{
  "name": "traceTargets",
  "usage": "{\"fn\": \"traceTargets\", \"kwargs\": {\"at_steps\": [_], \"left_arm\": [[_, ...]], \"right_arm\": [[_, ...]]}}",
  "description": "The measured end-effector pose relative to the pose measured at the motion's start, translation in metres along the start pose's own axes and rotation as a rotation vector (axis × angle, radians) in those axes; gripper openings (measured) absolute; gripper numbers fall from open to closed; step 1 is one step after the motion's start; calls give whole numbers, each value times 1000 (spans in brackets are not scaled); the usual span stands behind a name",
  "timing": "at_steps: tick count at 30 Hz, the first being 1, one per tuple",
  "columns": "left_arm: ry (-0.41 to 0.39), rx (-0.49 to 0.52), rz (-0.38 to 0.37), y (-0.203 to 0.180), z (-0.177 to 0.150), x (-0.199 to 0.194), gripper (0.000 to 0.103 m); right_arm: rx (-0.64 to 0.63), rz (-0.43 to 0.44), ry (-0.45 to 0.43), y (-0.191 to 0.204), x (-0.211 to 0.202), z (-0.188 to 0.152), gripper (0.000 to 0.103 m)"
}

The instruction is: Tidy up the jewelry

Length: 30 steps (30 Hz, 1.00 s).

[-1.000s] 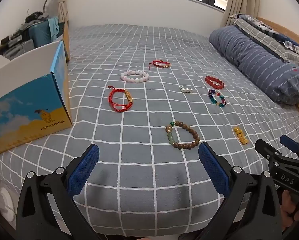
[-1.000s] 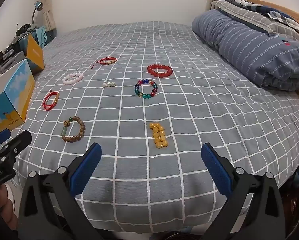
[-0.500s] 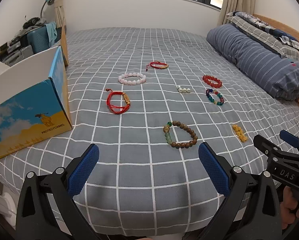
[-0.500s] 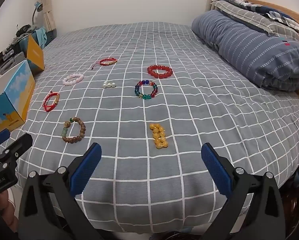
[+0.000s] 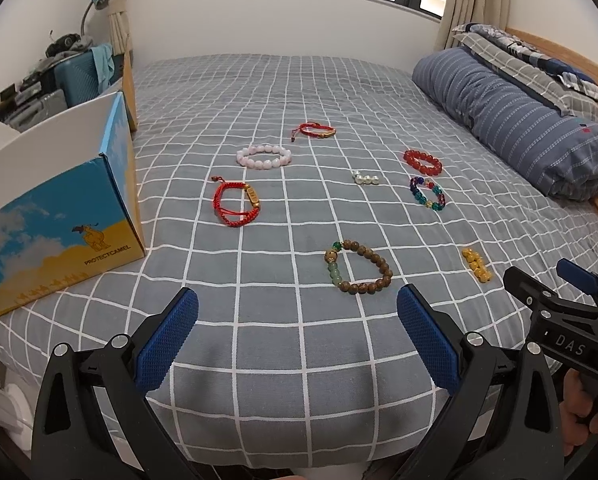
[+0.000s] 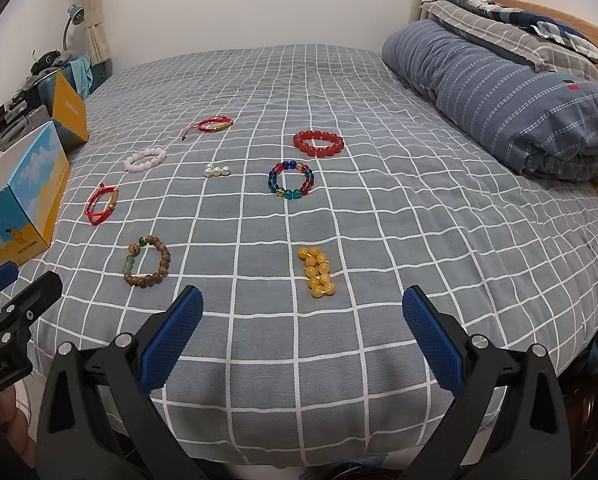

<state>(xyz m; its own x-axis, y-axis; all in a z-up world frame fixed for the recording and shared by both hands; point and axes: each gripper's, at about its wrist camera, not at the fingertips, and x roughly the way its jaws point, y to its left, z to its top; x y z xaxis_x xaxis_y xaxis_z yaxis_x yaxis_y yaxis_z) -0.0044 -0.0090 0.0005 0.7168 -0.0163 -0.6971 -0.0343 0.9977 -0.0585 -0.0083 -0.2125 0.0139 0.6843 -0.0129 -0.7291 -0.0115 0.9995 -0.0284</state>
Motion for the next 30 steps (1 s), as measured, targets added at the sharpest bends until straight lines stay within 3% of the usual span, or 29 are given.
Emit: {"fn": "traceTargets", "kwargs": {"at_steps": [19, 30], "left_arm": [[10, -5, -9, 1, -2, 1, 97], [23, -1, 26, 2, -1, 2, 97]], "right_arm": [[-10, -3, -10, 0, -2, 1, 96], [-11, -2, -11, 2, -2, 1, 96]]}}
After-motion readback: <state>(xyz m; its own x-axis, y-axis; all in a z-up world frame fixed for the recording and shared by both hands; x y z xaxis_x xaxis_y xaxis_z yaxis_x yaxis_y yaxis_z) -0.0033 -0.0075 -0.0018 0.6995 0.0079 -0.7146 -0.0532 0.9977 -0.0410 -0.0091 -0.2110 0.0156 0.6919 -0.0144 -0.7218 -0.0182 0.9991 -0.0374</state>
